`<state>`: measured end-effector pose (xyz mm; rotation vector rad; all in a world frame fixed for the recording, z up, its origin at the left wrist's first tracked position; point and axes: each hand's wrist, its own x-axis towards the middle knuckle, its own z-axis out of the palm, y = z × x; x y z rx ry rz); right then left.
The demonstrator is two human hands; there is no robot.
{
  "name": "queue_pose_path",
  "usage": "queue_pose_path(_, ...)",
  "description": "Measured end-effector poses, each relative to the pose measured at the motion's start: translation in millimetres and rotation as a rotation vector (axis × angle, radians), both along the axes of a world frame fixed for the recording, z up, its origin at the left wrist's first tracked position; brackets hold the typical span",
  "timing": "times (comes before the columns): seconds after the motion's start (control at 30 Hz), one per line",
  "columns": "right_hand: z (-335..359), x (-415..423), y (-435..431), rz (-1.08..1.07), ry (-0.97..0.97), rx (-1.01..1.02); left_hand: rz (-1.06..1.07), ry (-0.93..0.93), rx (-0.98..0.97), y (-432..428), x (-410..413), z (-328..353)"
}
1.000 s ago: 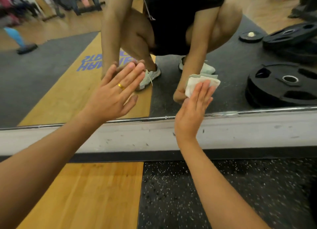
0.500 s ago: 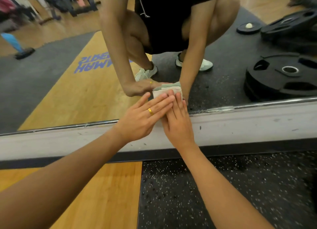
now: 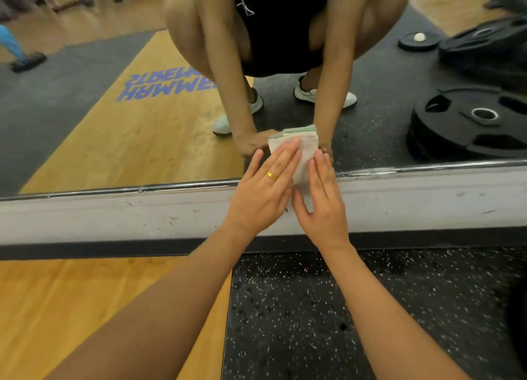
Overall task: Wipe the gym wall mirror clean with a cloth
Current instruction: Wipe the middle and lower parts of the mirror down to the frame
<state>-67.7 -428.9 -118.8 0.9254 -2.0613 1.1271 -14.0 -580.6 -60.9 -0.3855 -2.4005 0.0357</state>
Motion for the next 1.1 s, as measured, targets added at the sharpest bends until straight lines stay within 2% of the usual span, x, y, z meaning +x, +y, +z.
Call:
queue_pose_path(0.13,7.5,1.4,11.2,-0.027,-0.007,0.05,0.128,0.094,0.192,32.9,-8.0,-12.4)
queue_pose_path(0.27,19.7,-5.5,23.1,-0.113,-0.006,0.008,0.21,0.211,0.299,51.4,-24.1,-21.3)
queue_pose_path(0.47,26.7,0.0,25.1,-0.169,-0.152,0.145,0.316,0.277,0.278,41.8,-26.6,-35.7)
queue_pose_path(0.57,27.2,5.1,14.3,-0.207,-0.19,0.111,0.469,0.319,0.491,22.5,-13.3,-35.4)
queue_pose_path(0.63,29.6,7.6,6.6,-0.231,-0.209,0.075,0.545,0.332,0.736,13.7,-8.1,-25.0)
queue_pose_path(0.7,30.6,10.8,2.9,-0.252,-0.235,0.055,0.519,0.336,0.988,20.5,-12.8,-8.3)
queue_pose_path(0.77,31.0,12.5,1.2,-0.254,-0.248,0.044,0.449,0.346,1.139,41.4,-22.9,8.0)
queue_pose_path(0.83,32.4,12.3,0.5,-0.262,-0.248,0.044,0.382,0.325,1.184,62.8,-30.7,14.4)
queue_pose_path(0.97,33.4,13.8,-2.3,-0.299,-0.252,0.062,0.355,0.292,1.099,68.9,-29.7,4.1)
queue_pose_path(1.1,32.6,13.8,-0.8,-0.28,-0.26,0.091,0.461,0.491,1.305,20.9,-30.4,30.4)
